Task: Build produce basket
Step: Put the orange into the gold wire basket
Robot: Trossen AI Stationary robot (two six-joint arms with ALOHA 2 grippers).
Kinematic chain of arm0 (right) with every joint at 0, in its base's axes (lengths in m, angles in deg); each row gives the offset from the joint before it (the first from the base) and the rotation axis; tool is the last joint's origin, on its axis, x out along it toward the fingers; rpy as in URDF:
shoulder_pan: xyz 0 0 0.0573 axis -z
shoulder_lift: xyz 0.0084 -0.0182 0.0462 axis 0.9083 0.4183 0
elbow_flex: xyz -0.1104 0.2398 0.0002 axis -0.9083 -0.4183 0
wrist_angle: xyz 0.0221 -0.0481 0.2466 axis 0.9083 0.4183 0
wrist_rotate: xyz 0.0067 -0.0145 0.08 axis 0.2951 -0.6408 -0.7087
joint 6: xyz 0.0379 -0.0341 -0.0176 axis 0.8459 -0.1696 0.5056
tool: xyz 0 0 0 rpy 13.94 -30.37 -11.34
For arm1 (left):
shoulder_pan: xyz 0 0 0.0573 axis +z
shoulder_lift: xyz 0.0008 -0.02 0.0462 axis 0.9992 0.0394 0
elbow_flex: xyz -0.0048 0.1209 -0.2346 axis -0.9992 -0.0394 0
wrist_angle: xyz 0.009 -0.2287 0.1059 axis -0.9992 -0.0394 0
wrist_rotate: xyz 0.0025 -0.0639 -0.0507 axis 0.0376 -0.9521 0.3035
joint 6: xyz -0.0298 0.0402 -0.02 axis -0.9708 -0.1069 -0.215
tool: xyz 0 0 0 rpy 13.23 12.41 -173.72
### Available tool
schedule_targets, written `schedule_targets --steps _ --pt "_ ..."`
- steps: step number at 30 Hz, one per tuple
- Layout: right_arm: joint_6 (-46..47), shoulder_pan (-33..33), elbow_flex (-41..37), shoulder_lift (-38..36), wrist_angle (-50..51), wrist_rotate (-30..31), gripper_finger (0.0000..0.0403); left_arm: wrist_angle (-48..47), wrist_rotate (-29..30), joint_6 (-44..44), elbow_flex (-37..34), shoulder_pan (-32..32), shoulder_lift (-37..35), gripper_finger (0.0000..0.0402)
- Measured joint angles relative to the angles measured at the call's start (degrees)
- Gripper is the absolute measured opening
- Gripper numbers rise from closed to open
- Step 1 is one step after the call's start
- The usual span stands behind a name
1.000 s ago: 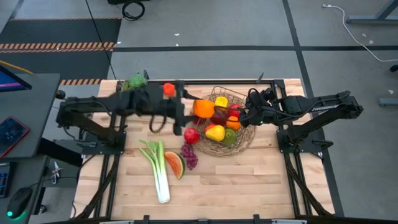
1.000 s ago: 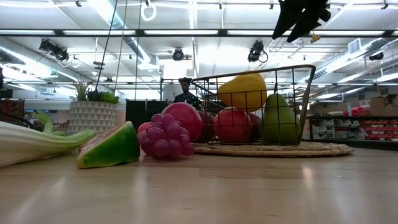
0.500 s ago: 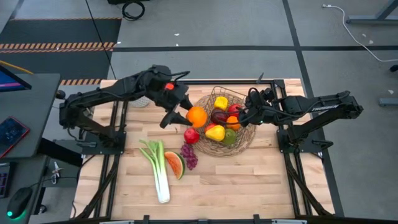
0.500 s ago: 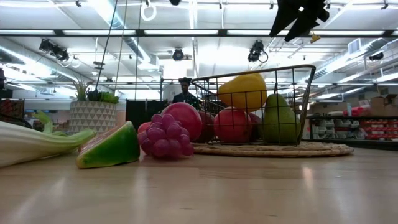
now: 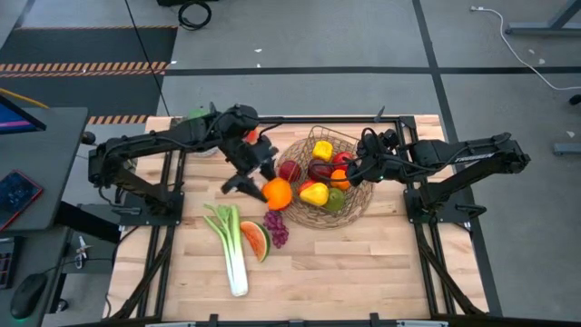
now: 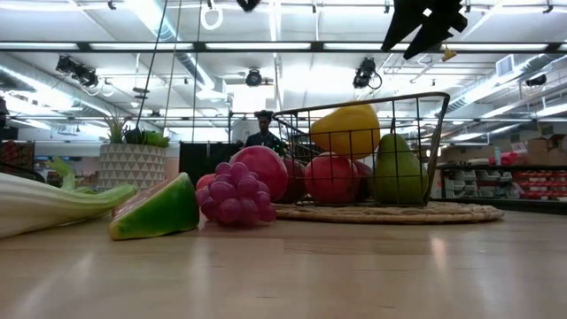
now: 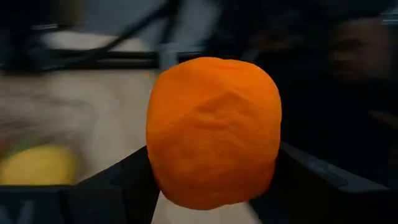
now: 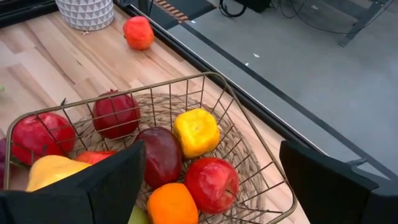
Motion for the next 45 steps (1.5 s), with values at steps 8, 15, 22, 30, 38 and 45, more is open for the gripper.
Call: schedule_targets --steps 8,15,22,30,38,45 --pt "0.0 0.0 0.0 0.0 0.0 0.0 0.0373 -0.2 -21.4 2.5 0.0 0.0 0.0 0.027" --pt "0.0 0.0 0.0 0.0 0.0 -0.1 0.0373 -0.4 -21.4 3.1 0.0 0.1 0.0 0.027" --pt "0.0 0.0 0.0 0.0 -0.1 -0.2 0.0373 -7.9 -19.6 15.3 0.0 -0.2 0.0 0.027" --pt "-0.1 0.0 0.0 0.0 -0.1 -0.2 0.0373 -15.0 13.6 30.0 0.0 -2.2 0.3 0.027" --pt "-0.2 -0.1 0.0 0.0 -0.5 -0.4 0.0373 -12.3 41.0 30.0 -0.1 -5.2 3.3 0.027" --pt "-0.2 -0.1 0.0 0.0 -0.9 -1.1 0.0373 -9.0 45.5 23.1 -0.1 -5.0 3.9 0.027"
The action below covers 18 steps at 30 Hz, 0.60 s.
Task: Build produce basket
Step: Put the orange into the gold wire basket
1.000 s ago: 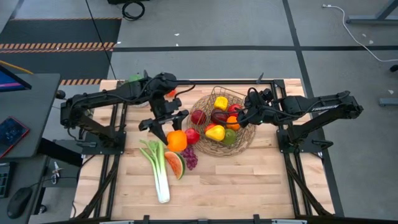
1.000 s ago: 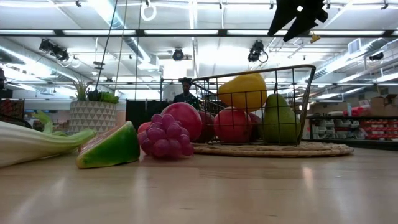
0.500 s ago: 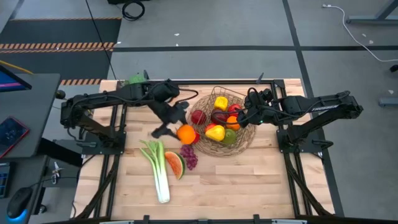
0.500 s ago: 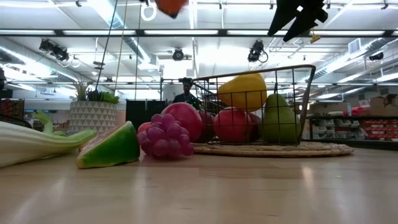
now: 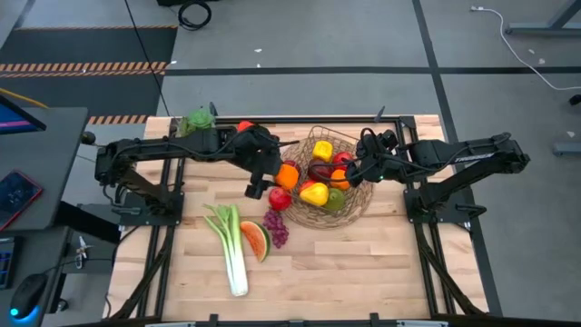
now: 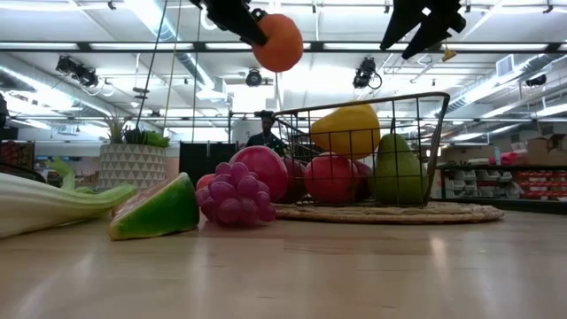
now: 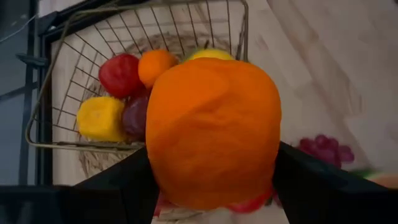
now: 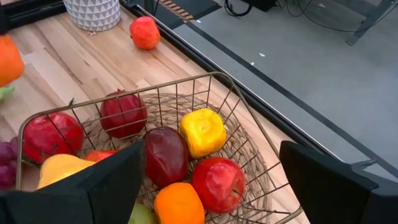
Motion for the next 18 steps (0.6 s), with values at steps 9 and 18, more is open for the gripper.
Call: schedule_targets --steps 9,18 --pt "0.0 0.0 0.0 0.0 0.0 -0.1 0.0373 -0.6 0.0 10.4 0.0 -0.2 -0.2 0.027" --pt "0.0 0.0 0.0 0.0 0.0 -0.3 0.0373 -5.7 -0.1 55.9 0.0 -5.0 -0.2 0.027"
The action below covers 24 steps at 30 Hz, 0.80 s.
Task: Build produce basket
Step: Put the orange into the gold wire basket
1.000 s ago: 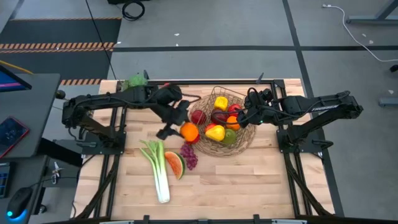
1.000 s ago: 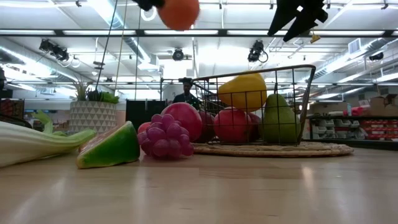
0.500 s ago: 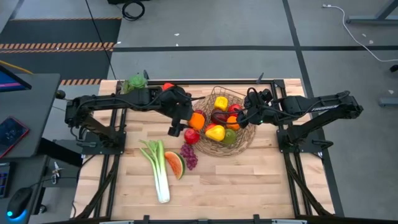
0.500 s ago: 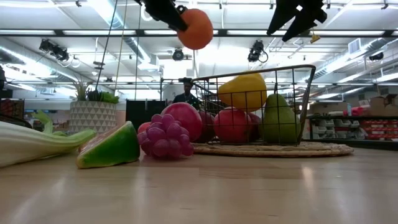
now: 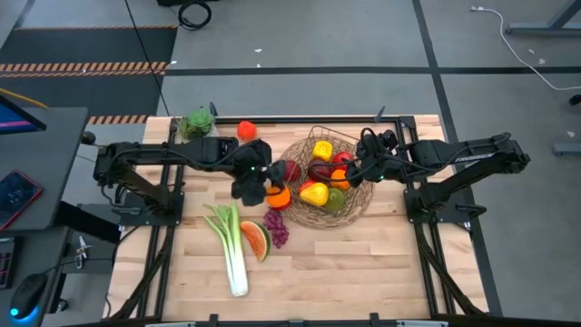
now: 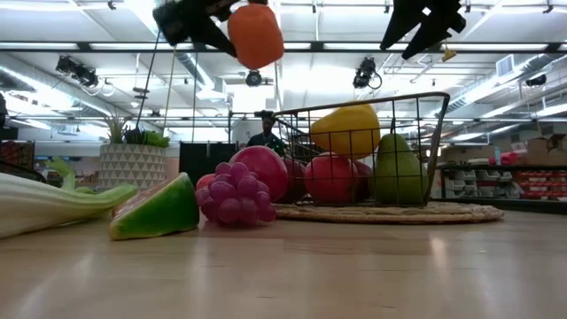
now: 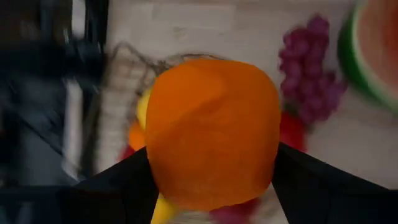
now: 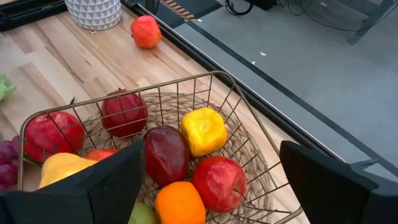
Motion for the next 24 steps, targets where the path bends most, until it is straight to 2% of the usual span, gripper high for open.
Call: schedule_targets --steps 5,10,15,24 --pt "0.0 0.0 0.0 0.0 0.0 0.0 0.0373 2.2 0.1 23.2 0.0 -0.6 0.0 0.027" --pt "0.0 0.0 0.0 0.0 0.0 0.0 0.0373 6.7 0.1 37.0 0.0 -0.7 0.0 0.027" --pt "0.0 0.0 0.0 0.0 0.0 0.0 0.0373 10.8 0.2 42.3 0.0 -1.7 0.0 0.027" --pt "0.0 0.0 0.0 0.0 0.0 0.0 0.0373 14.4 0.1 42.1 0.0 -4.6 0.0 0.027"
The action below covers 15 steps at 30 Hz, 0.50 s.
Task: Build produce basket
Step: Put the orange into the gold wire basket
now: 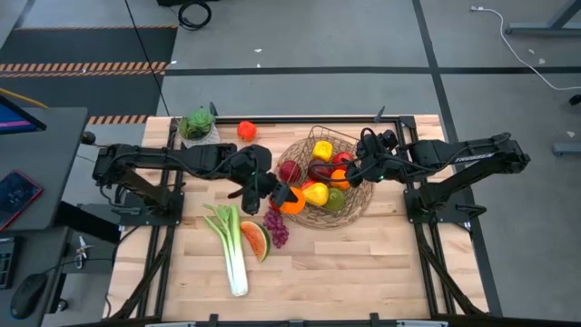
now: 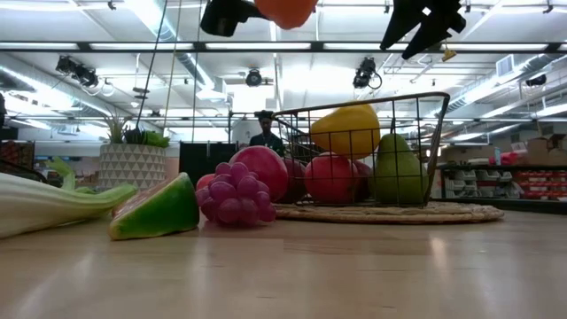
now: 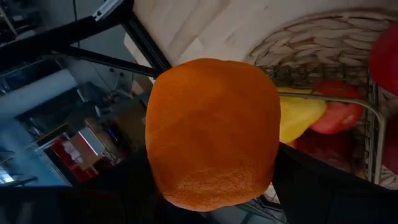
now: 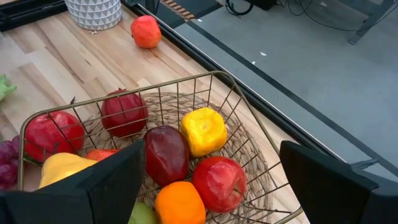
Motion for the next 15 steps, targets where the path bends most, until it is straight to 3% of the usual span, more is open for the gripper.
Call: schedule_targets --steps 3,7,15 --pt "0.0 0.0 0.0 0.0 0.0 0.0 0.0373 0.0 0.0 -6.7 0.0 0.2 0.0 0.027" --pt "0.2 0.0 0.0 0.0 0.0 0.0 0.0373 0.0 0.0 -27.9 0.0 1.7 0.0 0.027" --pt "0.2 0.0 0.0 0.0 -0.4 -0.6 0.0373 -1.3 0.0 -93.6 0.0 7.4 0.0 0.027"
